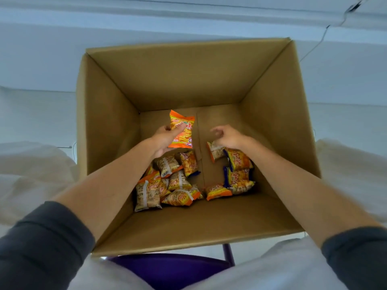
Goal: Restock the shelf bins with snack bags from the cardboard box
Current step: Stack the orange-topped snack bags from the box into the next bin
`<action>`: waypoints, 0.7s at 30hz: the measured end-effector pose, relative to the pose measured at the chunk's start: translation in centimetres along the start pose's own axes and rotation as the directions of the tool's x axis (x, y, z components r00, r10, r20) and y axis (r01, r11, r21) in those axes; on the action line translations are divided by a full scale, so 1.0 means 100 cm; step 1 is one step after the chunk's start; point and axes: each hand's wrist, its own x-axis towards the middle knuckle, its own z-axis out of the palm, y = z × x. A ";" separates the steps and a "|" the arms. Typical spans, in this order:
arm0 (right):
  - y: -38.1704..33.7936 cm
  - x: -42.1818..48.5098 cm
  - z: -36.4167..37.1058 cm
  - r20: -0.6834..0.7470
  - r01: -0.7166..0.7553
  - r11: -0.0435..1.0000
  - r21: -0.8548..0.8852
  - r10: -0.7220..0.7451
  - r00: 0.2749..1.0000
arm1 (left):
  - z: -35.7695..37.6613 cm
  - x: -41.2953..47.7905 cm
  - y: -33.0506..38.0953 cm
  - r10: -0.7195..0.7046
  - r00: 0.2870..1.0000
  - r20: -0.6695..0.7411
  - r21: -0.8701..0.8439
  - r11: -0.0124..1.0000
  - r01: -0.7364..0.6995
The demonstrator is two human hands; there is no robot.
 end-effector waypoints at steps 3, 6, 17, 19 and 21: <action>0.025 0.019 0.028 0.074 -0.002 0.886 -0.464 0.041 0.996 | -0.005 0.008 -0.011 -0.013 1.000 -0.016 -0.026 1.000 0.013; 0.040 0.033 0.059 0.060 0.043 0.766 -0.641 -0.006 0.998 | -0.011 0.009 -0.017 -0.019 1.000 -0.014 -0.025 1.000 0.019; -0.053 0.018 0.002 0.114 -0.044 0.544 0.838 -0.095 0.989 | -0.015 -0.003 0.005 0.082 0.974 -0.212 -0.116 0.987 -0.109; -0.067 0.005 -0.006 0.099 -0.017 0.544 0.839 -0.122 0.988 | -0.011 -0.009 0.015 0.100 0.982 -0.162 -0.151 0.981 -0.125; -0.078 -0.007 -0.008 0.067 0.009 0.557 0.830 -0.116 0.991 | -0.006 -0.020 0.025 0.137 0.986 -0.092 -0.178 0.972 -0.152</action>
